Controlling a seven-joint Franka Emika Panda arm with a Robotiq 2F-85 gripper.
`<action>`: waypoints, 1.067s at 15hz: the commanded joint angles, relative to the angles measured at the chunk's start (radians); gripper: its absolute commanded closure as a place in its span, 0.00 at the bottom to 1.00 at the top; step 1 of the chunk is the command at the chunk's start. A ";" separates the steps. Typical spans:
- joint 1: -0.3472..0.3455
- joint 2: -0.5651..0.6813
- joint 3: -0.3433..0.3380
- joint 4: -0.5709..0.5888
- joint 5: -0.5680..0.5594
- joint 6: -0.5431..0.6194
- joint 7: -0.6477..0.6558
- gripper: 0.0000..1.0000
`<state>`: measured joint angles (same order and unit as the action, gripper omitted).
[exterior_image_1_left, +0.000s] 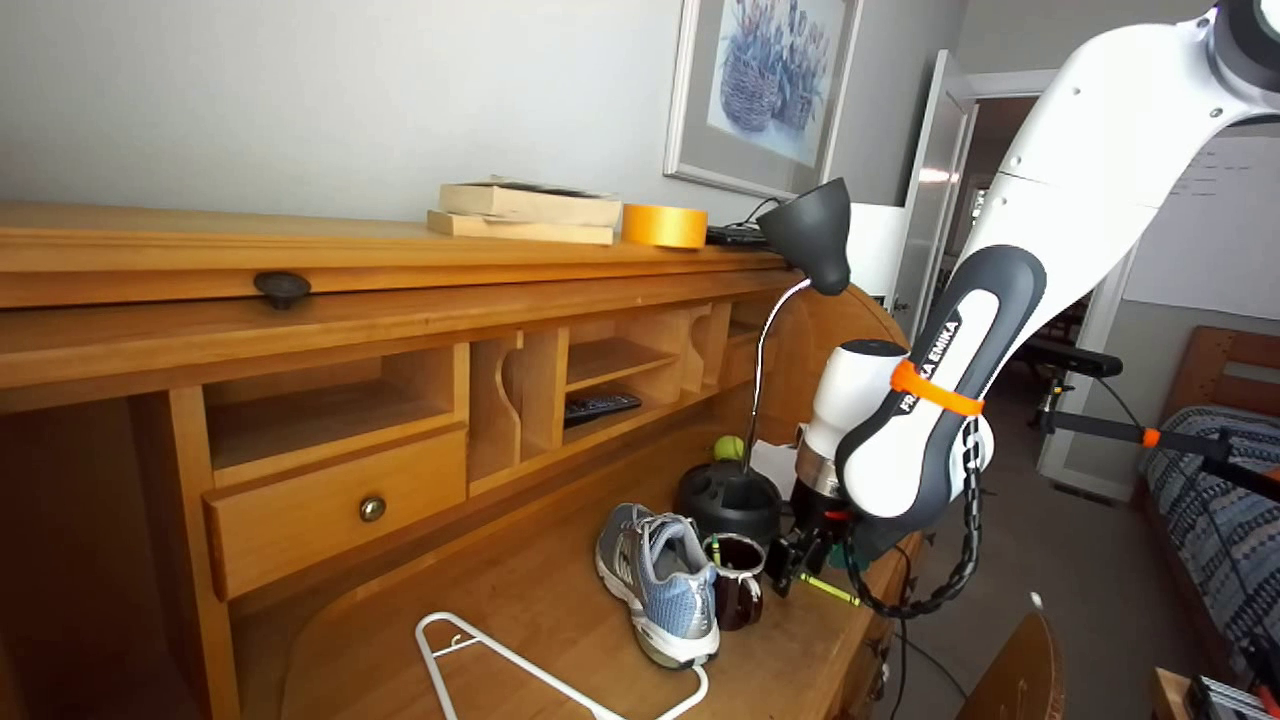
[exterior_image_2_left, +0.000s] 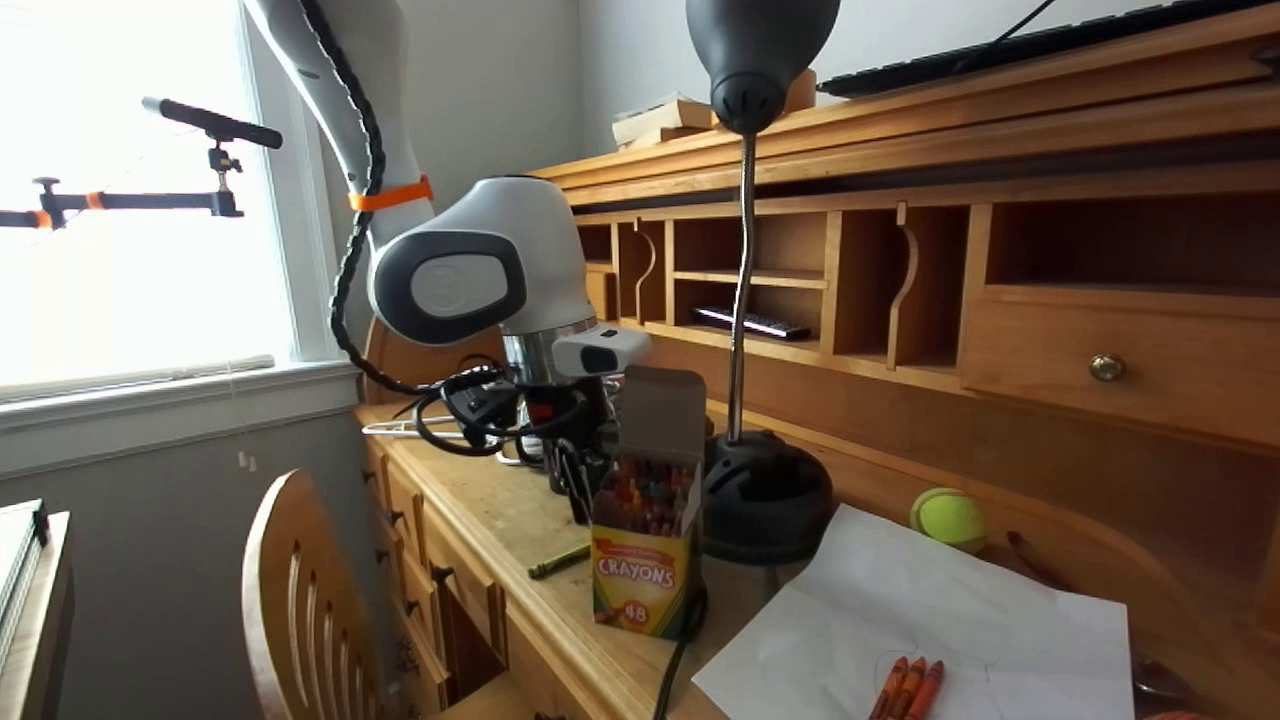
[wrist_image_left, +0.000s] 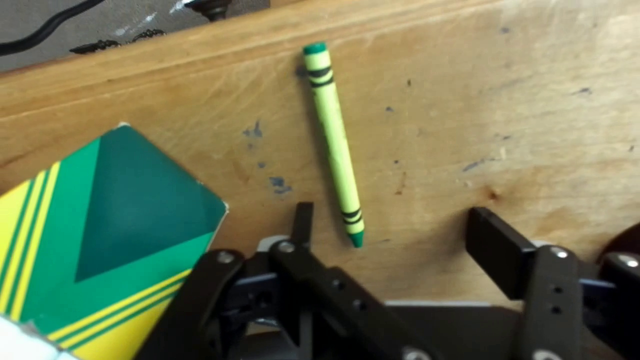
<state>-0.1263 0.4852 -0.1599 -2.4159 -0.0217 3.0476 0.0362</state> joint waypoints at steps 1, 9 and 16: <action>-0.005 -0.030 0.018 -0.035 0.025 -0.050 0.002 0.06; 0.017 -0.044 -0.007 -0.049 0.012 -0.059 0.009 0.19; 0.030 -0.035 -0.038 -0.053 0.002 -0.045 0.012 0.41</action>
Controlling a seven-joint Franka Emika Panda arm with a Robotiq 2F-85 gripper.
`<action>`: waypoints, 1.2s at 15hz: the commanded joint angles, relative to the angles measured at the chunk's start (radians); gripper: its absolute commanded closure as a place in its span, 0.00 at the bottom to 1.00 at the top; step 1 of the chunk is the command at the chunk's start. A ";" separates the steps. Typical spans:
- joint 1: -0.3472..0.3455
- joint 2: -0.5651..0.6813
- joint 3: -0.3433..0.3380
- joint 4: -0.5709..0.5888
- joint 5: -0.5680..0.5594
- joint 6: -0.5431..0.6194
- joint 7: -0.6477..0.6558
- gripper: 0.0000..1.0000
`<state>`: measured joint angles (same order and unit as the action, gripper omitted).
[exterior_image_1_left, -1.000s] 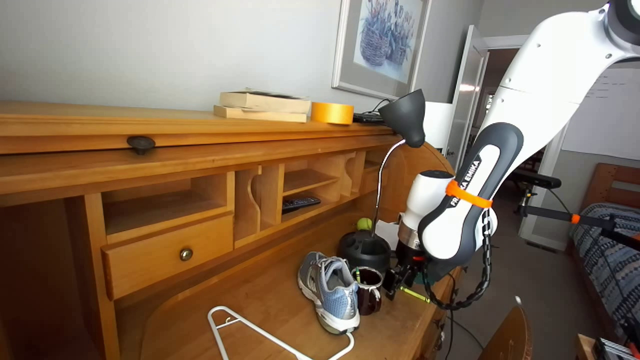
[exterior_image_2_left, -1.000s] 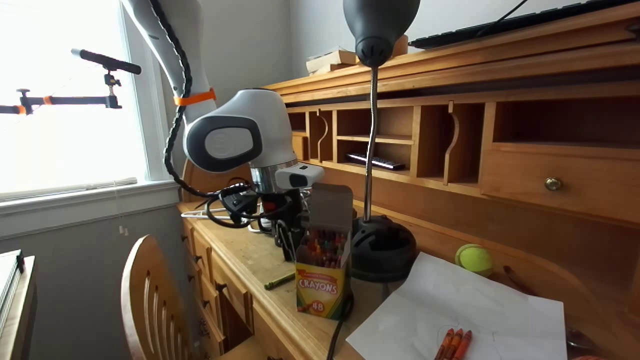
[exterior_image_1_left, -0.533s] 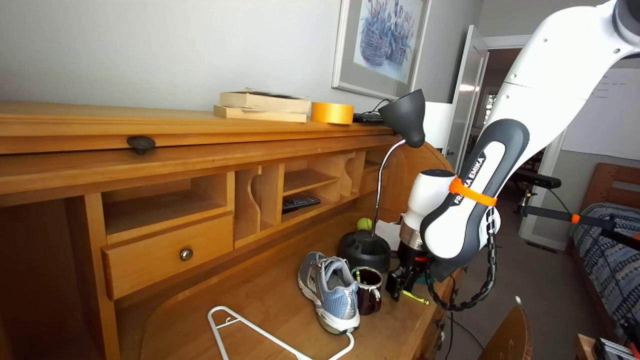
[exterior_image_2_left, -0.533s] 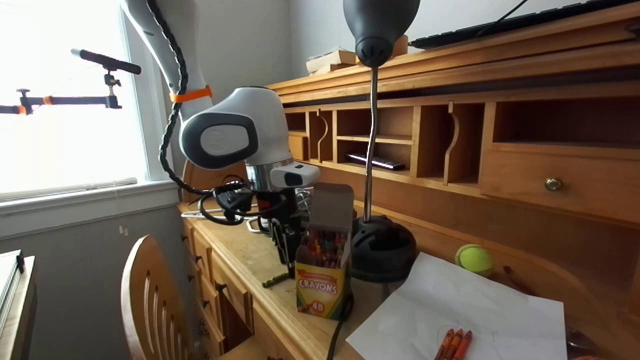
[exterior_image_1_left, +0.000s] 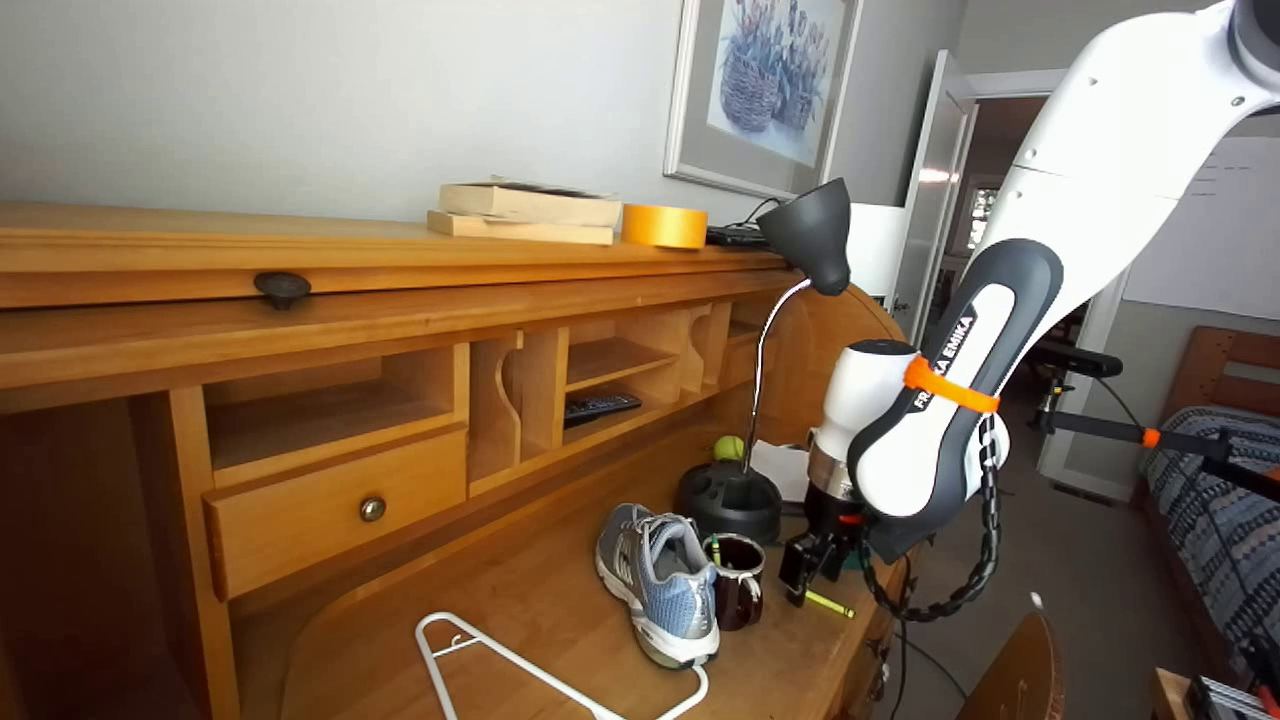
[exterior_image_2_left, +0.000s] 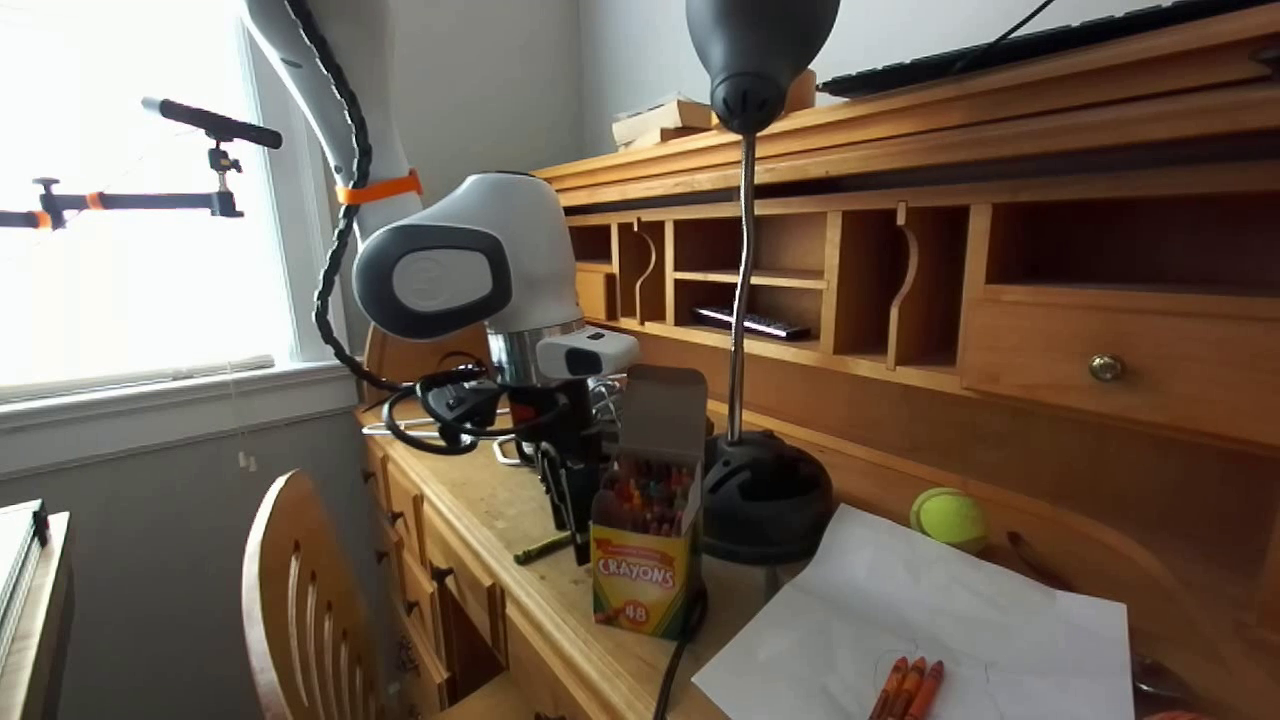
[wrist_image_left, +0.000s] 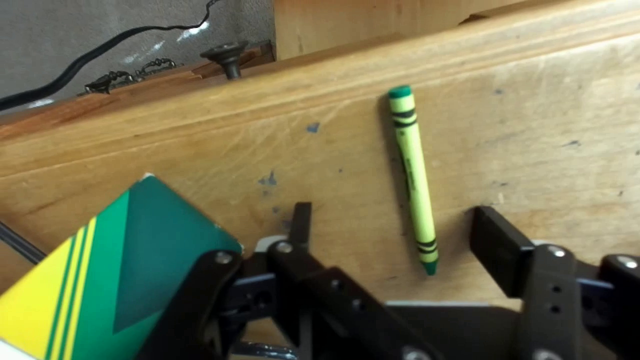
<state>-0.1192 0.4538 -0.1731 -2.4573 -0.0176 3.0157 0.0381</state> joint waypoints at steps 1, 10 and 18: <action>0.031 -0.002 -0.031 -0.009 -0.007 -0.006 0.011 0.50; 0.110 0.026 -0.122 0.012 -0.044 0.024 0.019 0.33; 0.128 0.038 -0.123 0.028 -0.036 0.033 0.018 0.96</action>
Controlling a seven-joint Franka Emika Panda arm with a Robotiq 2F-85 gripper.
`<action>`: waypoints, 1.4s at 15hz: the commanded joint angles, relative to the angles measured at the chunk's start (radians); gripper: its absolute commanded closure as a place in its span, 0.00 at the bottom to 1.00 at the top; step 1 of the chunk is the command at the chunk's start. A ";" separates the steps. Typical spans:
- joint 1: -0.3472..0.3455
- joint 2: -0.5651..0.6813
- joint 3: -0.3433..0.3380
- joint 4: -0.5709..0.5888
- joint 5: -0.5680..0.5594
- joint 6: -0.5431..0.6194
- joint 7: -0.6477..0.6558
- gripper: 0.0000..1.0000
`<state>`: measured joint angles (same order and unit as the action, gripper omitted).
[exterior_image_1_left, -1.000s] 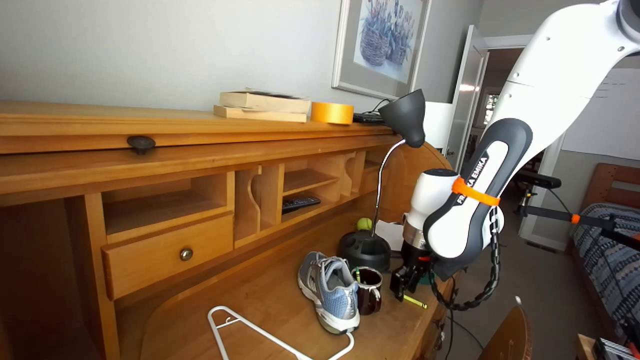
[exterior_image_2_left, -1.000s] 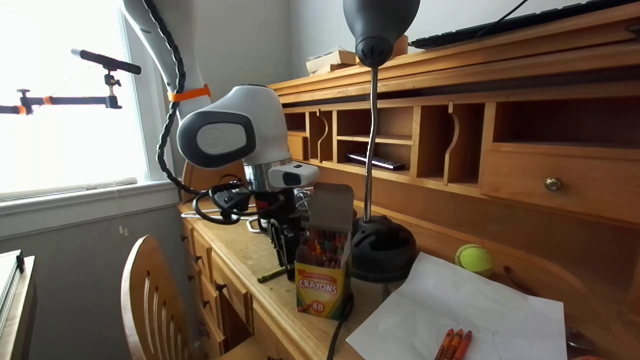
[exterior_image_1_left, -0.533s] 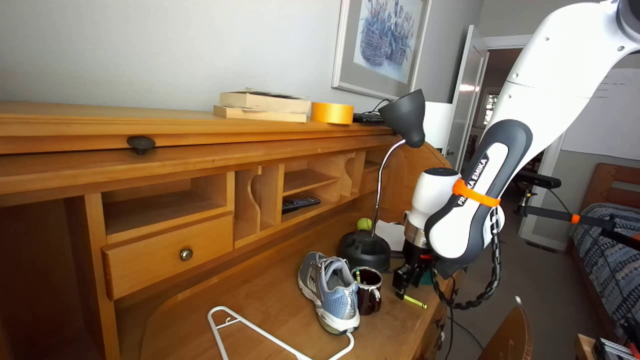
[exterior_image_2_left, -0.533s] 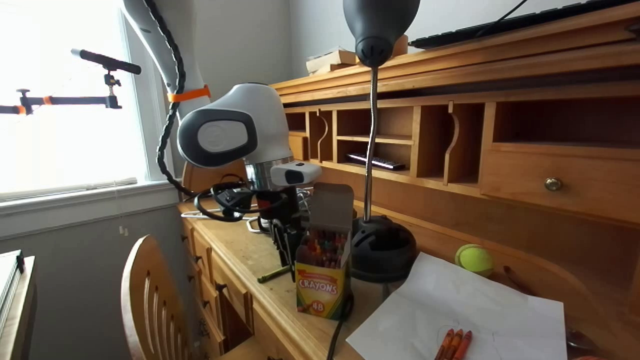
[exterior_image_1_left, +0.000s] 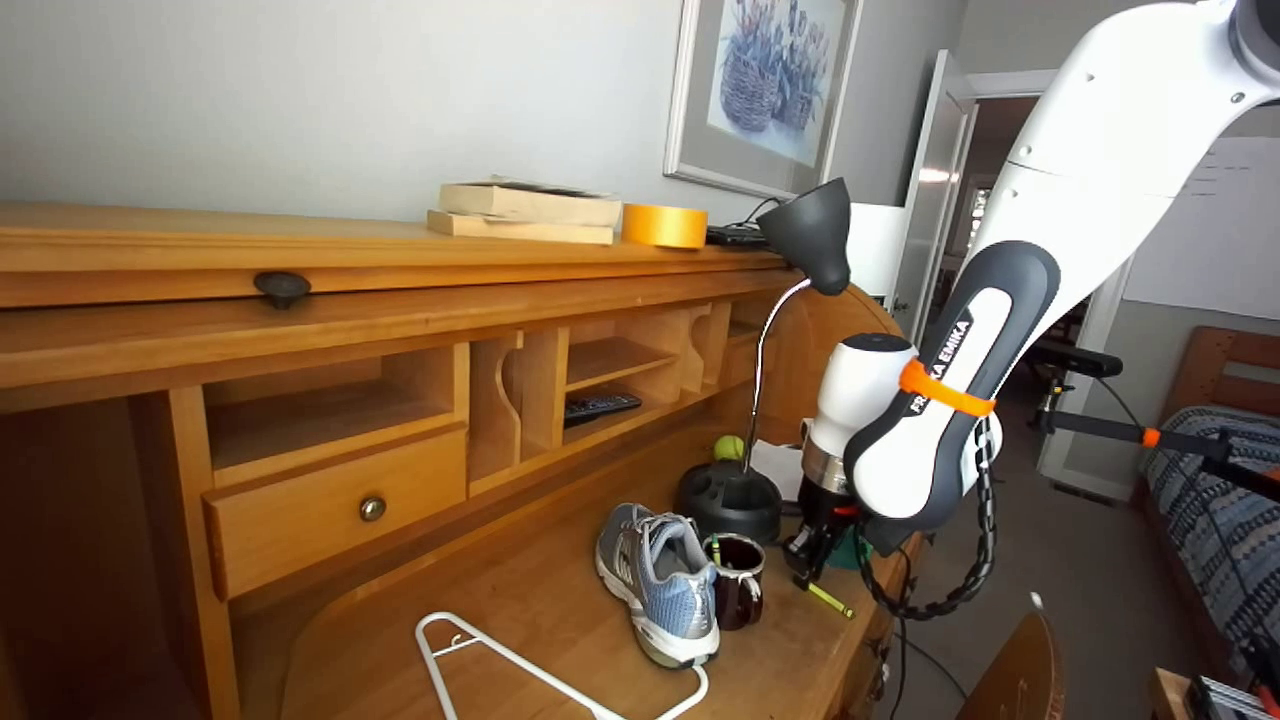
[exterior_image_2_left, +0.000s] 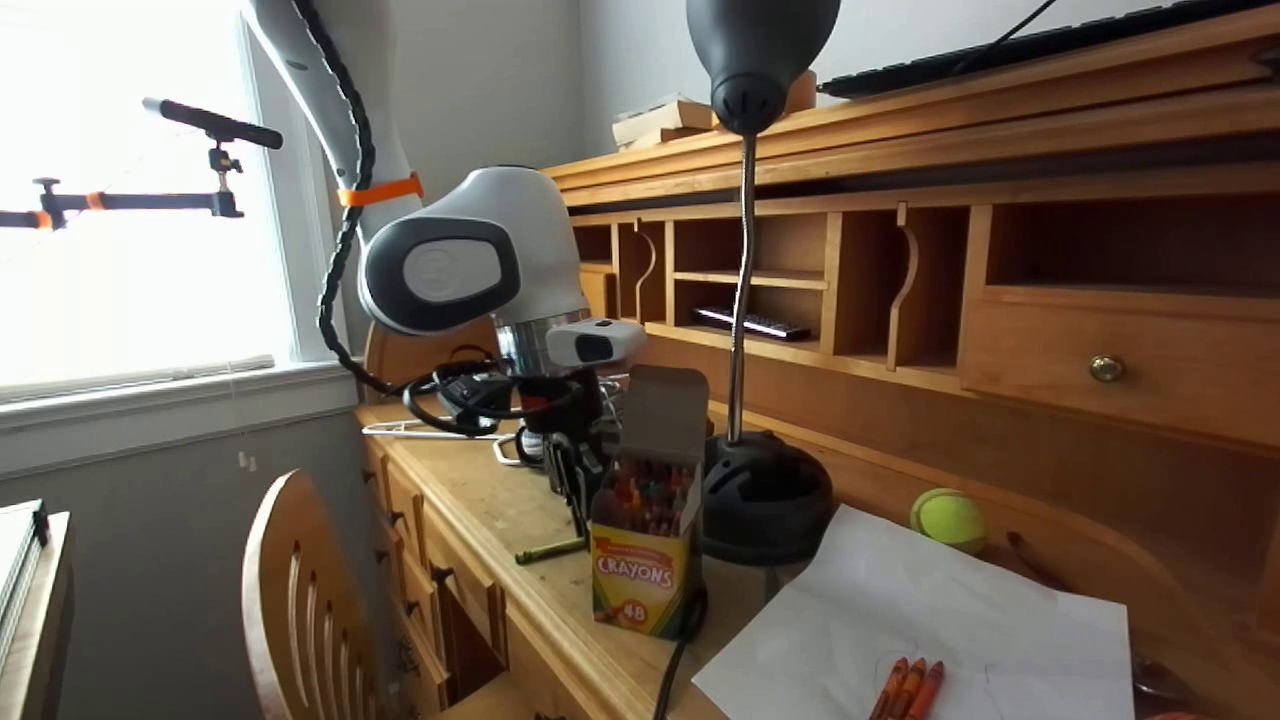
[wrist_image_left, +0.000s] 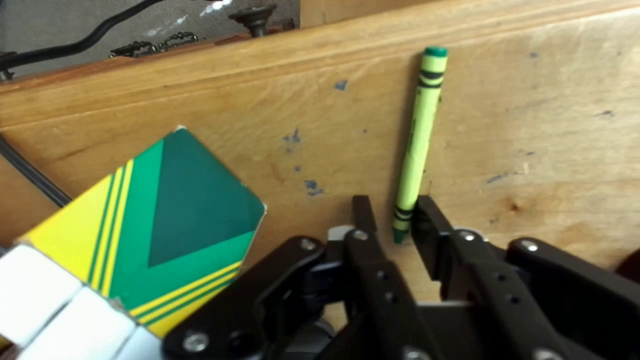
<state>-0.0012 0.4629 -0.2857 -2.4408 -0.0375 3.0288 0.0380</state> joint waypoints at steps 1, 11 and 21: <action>0.007 0.029 -0.005 0.013 -0.013 0.014 0.018 1.00; 0.085 -0.084 -0.043 -0.058 -0.030 -0.016 0.057 0.97; 0.443 -0.236 -0.417 -0.169 -0.282 -0.015 0.291 0.97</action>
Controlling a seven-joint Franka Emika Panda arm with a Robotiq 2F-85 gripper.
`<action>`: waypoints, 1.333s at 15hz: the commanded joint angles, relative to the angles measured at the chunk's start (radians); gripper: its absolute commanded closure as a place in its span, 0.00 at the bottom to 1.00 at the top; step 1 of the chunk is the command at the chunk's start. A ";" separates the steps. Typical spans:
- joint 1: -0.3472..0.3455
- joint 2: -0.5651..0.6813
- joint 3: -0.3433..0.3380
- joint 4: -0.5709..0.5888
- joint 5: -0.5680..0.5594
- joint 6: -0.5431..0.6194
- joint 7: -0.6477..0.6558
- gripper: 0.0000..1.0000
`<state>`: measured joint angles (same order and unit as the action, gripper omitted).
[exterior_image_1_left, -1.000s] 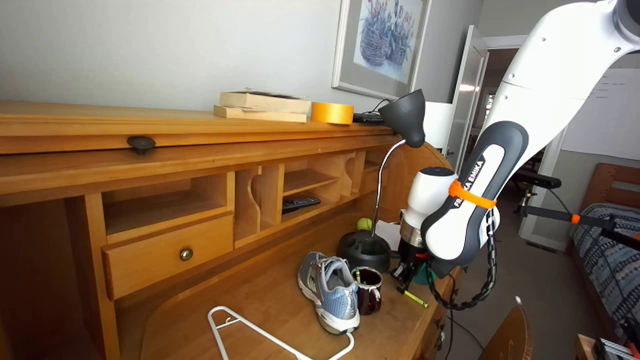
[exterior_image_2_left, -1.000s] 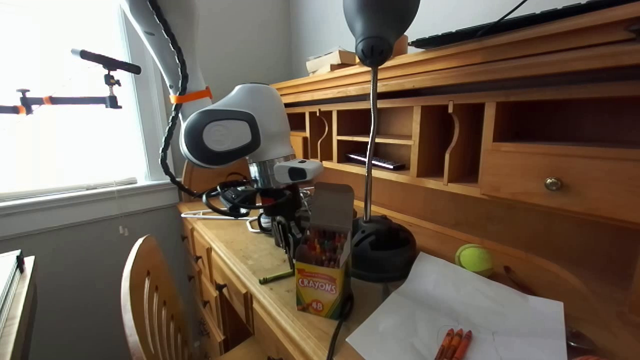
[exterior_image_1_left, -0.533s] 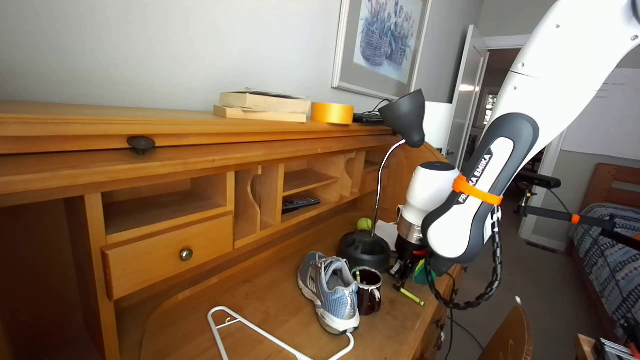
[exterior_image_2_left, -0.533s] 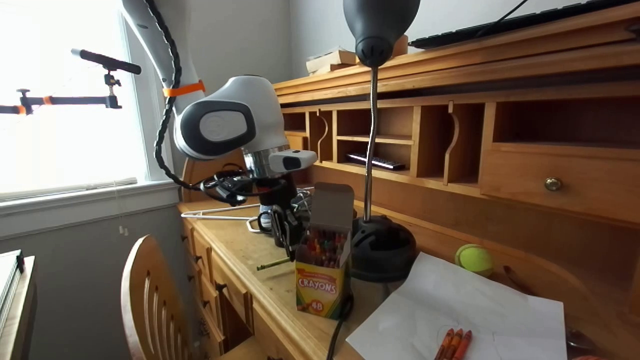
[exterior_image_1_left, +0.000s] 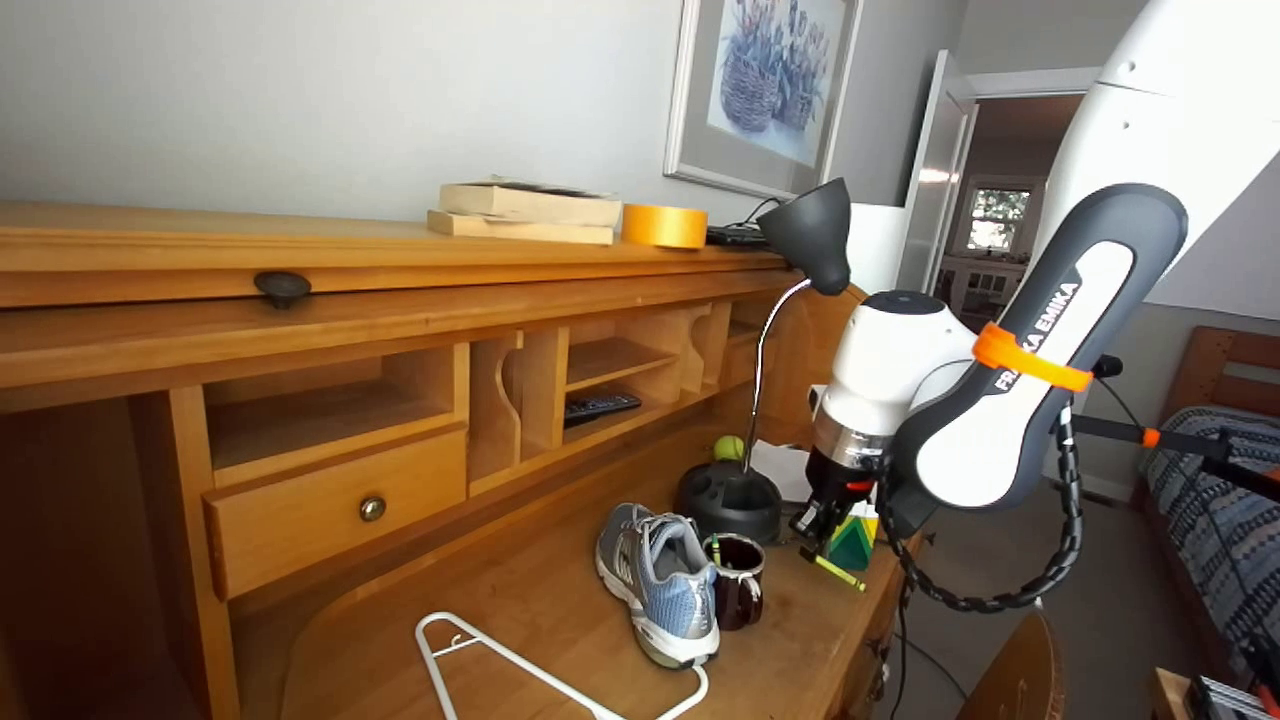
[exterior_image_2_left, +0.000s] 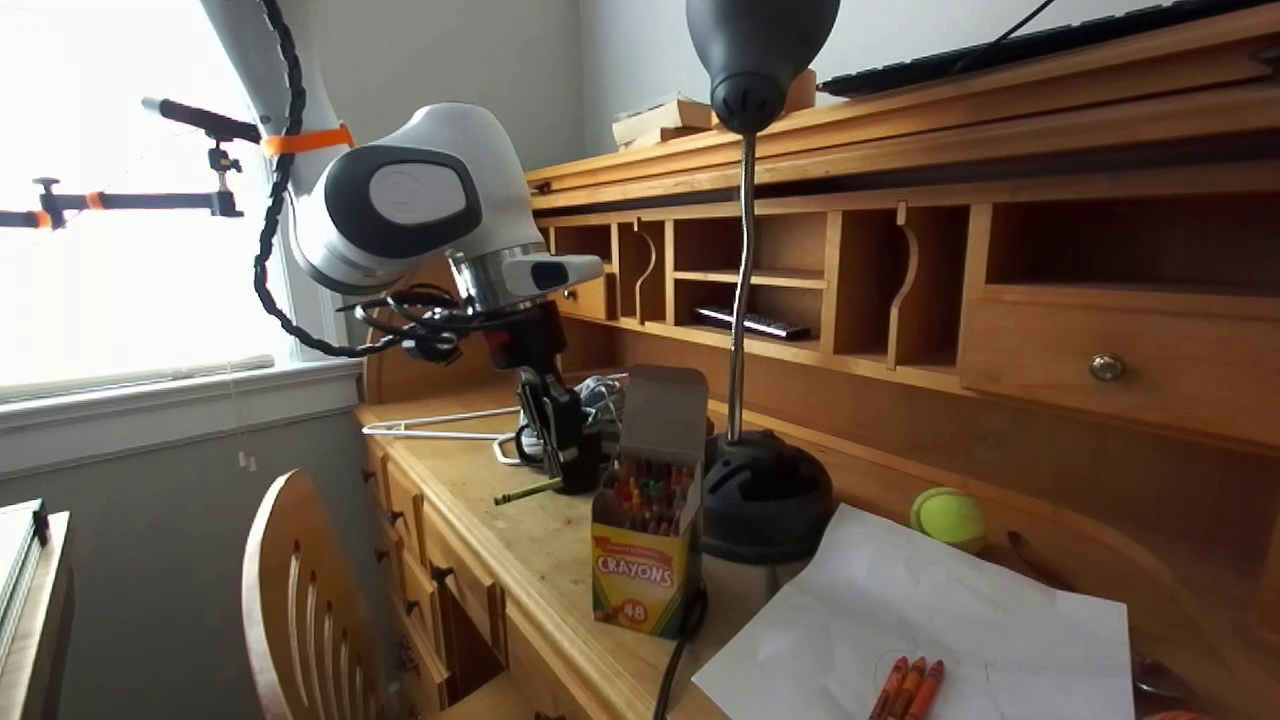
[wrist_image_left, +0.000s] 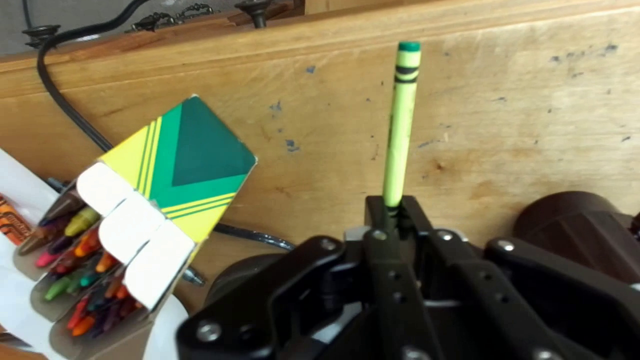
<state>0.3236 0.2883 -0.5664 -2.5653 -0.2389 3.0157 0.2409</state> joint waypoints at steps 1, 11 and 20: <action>0.146 -0.072 -0.180 -0.052 -0.097 0.013 0.131 0.97; 0.513 -0.063 -0.592 -0.079 -0.159 0.095 0.373 0.97; 0.861 -0.030 -0.855 -0.103 -0.139 0.094 0.480 0.97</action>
<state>1.0724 0.2402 -1.3200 -2.6359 -0.3728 3.0873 0.6695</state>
